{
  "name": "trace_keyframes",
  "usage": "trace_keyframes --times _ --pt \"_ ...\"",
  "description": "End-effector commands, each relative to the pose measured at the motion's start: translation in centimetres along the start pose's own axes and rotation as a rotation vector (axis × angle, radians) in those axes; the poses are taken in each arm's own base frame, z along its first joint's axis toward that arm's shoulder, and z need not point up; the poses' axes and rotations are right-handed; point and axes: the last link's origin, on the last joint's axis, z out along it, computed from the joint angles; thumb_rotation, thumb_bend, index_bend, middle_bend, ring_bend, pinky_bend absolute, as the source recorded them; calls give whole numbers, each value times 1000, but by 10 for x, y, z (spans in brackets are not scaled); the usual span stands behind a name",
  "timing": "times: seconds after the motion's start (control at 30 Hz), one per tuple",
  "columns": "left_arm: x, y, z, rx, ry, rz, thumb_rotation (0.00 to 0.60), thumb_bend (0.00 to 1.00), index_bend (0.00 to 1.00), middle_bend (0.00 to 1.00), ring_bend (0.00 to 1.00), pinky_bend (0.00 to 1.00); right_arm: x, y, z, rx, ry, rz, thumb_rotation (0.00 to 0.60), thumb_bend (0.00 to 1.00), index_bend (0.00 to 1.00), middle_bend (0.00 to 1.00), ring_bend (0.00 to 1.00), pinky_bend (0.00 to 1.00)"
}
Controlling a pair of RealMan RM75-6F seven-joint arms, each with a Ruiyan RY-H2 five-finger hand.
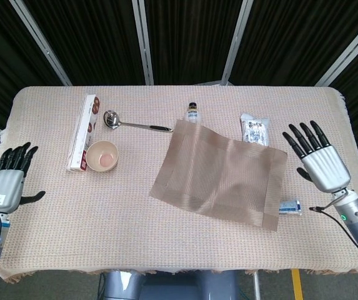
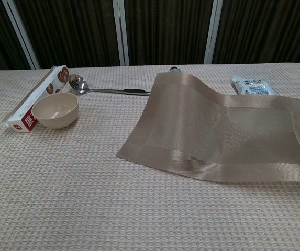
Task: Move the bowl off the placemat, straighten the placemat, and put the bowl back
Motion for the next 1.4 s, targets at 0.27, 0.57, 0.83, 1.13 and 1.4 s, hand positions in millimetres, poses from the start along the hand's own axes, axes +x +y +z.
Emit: trace_keyframes --times 0.27,0.57,0.83,1.13,1.4 --pt "-41 63 61 -355 -69 64 600 0 0 0 0 0 31 -13 -100 -381 -190 506 600 0 0 0 0 0" --pt "-84 119 107 -474 -132 87 600 0 90 0 0 0 35 -49 -126 -448 -221 567 600 0 0 0 0 0" --pt "-105 154 113 -551 -153 35 600 10 245 0 0 0 31 -58 -130 -441 -231 527 600 0 0 0 0 0" --pt "-124 182 111 -630 -170 17 600 73 356 0 0 0 29 -57 -131 -443 -225 516 600 0 0 0 0 0" --pt "-139 198 108 -662 -182 31 600 78 356 0 0 0 30 -56 -131 -446 -224 527 600 0 0 0 0 0"
